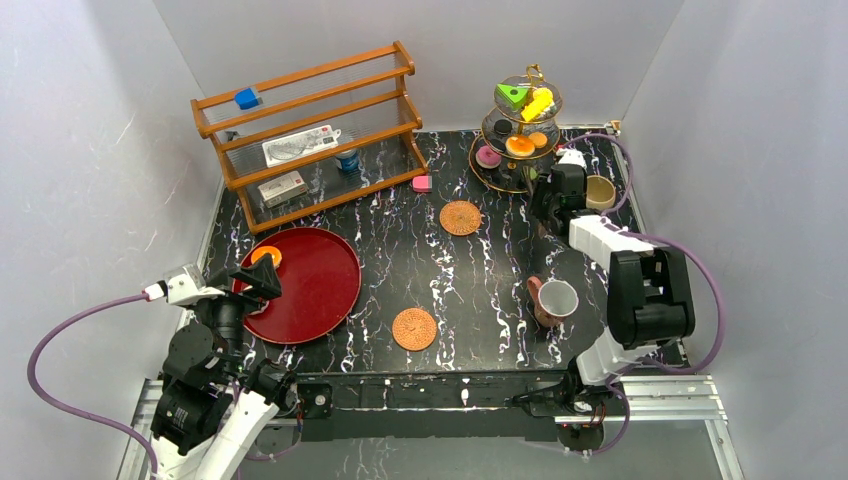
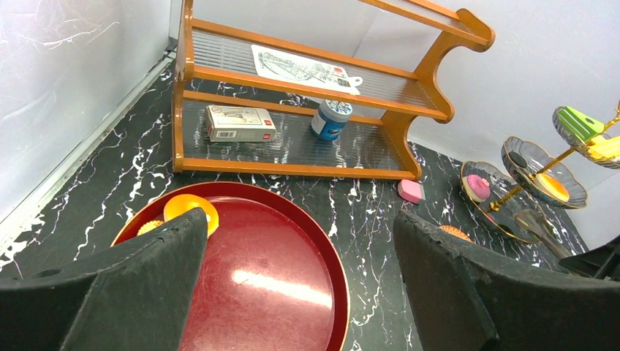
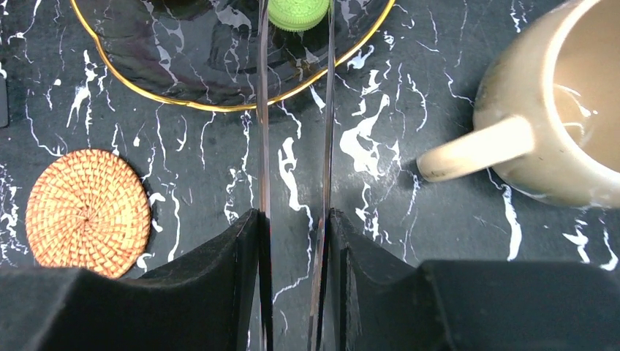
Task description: Serve the afternoon tea
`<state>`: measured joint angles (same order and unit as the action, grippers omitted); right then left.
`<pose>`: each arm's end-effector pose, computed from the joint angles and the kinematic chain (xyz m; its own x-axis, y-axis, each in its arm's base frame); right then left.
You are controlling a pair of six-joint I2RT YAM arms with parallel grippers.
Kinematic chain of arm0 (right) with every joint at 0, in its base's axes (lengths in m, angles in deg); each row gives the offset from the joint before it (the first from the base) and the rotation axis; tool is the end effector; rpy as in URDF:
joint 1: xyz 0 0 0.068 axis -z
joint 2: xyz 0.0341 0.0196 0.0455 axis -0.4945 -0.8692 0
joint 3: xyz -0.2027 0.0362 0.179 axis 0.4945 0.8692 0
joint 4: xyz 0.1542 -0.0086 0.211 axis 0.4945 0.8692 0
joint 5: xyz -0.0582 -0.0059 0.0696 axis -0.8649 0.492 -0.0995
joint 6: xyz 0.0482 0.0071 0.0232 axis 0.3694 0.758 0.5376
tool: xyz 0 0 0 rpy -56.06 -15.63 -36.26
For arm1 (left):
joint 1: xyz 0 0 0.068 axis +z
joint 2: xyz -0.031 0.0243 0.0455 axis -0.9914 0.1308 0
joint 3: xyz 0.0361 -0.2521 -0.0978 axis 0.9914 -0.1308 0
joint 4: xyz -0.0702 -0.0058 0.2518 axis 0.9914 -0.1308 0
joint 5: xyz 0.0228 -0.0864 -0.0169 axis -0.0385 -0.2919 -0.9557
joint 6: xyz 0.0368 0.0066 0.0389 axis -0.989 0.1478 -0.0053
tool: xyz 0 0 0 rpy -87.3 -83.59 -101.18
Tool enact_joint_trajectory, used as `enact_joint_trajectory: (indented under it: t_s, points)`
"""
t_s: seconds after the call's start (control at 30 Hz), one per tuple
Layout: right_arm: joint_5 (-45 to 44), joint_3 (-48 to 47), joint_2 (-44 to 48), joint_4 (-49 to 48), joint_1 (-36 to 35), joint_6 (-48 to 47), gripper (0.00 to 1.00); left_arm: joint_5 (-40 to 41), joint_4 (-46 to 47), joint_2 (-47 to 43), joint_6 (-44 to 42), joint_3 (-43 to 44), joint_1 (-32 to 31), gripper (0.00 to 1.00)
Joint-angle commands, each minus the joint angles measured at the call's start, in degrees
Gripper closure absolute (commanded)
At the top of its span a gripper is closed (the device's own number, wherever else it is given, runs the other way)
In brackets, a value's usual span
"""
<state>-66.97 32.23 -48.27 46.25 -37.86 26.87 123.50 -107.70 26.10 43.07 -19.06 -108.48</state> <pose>0.3461 0.0440 0.2197 -0.4926 0.1868 -0.8500 0.1337 0.9813 0.1382 0.0328 0.0065 0.3397 0.1944 -0.4014 -0.8950 -0.0802 0.9029 -0.4224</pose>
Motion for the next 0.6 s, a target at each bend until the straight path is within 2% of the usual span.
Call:
enact_joint_trajectory:
  t_s: [0.0,0.37,0.57]
  points:
    - [1.9,-3.1,-2.6,-8.2,0.8,-0.6,0.56,0.2,1.2,1.5,0.1,0.1,-0.2,0.05]
    - [2.6,-8.7,-10.4,-14.1,1.8,-1.6,0.55,-0.1,1.5,1.5,0.1,-0.3,-0.2,0.05]
    - [3.0,-12.2,-12.9,-12.2,1.8,-1.6,0.46,-0.1,1.3,1.9,0.2,-0.1,-0.2,0.05]
